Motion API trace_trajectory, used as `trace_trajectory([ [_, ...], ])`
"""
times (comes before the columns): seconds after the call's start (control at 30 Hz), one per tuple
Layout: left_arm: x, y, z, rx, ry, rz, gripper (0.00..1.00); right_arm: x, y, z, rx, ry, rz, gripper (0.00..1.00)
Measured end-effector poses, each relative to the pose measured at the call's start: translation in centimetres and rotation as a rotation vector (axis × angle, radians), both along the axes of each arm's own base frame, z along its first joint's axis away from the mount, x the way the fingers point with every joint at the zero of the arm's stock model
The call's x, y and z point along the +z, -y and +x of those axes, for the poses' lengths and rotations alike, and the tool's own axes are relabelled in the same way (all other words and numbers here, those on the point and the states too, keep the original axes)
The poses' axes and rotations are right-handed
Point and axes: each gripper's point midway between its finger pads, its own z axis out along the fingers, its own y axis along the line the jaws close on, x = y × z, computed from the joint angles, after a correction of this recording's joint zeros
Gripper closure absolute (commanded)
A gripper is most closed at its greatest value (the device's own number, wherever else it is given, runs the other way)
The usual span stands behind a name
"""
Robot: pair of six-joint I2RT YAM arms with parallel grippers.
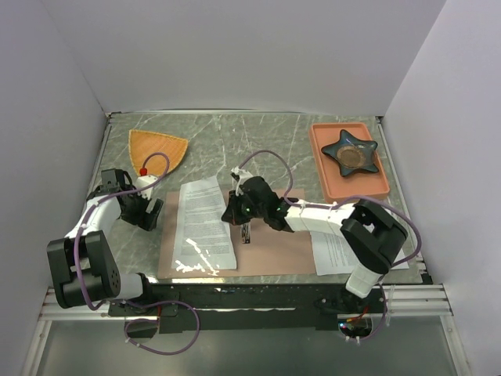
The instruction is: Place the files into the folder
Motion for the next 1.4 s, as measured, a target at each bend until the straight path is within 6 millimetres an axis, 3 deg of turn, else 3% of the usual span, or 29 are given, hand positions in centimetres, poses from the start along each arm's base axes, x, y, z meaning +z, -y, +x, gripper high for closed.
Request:
trace_trajectory([
  [0.63, -1.1, 0.0, -0.5, -0.006, -0.007, 0.003, 0.04, -3.0, -0.6, 0.4, -0.094, -0.055, -0.053, 1.0],
  [0.87, -1.4, -0.1, -0.2, -0.007, 0.001, 0.005, 0.04, -1.7, -1.7, 1.3, -0.104, -0.046, -0.027, 1.0],
  [1.07, -2.3, 0.1, -1.0, -0.015, -0.023, 0.003, 0.04, -0.9, -2.9, 2.2, -0.101, -0.034, -0.008, 1.0],
  [1.4, -2.4, 0.1, -0.9, -0.022, -0.02, 0.006, 0.04, -1.9, -3.4, 0.6, -0.091, -0.073, -0.021, 1.0],
])
